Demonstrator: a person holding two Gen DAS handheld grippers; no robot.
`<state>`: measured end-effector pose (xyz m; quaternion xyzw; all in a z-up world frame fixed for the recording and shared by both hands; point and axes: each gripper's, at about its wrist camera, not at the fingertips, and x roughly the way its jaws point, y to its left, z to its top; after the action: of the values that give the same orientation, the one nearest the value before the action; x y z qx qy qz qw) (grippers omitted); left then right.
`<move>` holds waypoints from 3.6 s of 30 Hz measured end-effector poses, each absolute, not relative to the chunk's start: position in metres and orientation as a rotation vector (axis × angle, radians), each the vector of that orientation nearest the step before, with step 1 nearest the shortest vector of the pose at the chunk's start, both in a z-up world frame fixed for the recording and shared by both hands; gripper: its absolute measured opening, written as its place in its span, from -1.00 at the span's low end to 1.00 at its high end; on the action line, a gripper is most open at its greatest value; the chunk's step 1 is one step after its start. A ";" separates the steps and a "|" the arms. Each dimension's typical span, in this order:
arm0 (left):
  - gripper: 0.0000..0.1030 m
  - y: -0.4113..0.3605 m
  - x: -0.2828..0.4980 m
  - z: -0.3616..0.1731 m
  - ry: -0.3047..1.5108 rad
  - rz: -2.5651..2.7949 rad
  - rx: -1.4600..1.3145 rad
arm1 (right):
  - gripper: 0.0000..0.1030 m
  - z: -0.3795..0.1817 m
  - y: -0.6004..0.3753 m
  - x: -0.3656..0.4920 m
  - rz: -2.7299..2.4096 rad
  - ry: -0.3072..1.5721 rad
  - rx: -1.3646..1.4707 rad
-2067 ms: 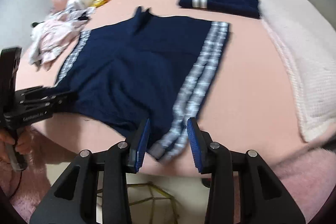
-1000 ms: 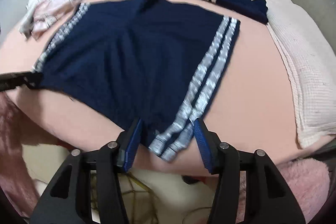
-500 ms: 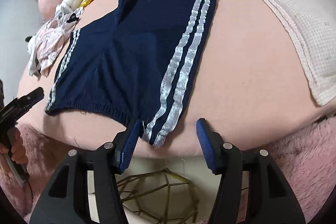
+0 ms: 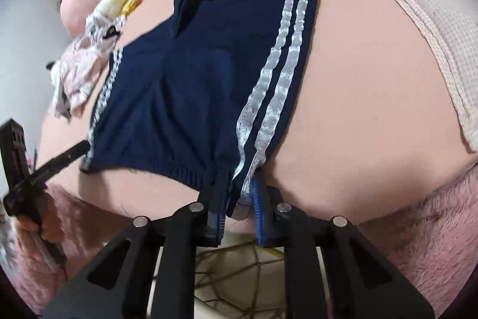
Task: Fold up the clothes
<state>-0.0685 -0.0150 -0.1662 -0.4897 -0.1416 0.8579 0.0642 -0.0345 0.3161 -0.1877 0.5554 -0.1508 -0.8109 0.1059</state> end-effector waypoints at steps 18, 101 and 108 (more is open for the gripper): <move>-0.15 -0.070 -0.082 -0.168 -0.743 2.531 -1.439 | -0.84 -0.146 0.145 -0.141 -2.121 -0.131 1.444; -0.95 -0.074 -0.082 -0.174 -0.921 2.247 -1.420 | -0.17 -0.173 0.156 -0.074 -2.375 0.217 1.494; -0.88 -0.064 -0.083 -0.172 -0.828 2.277 -1.415 | -0.16 -0.174 0.181 -0.067 -2.406 0.112 1.509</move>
<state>-0.0827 -0.0641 -0.1720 -0.4971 -0.2911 0.8002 0.1669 -0.0673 0.1808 -0.1735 0.5251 0.0391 -0.8370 0.1490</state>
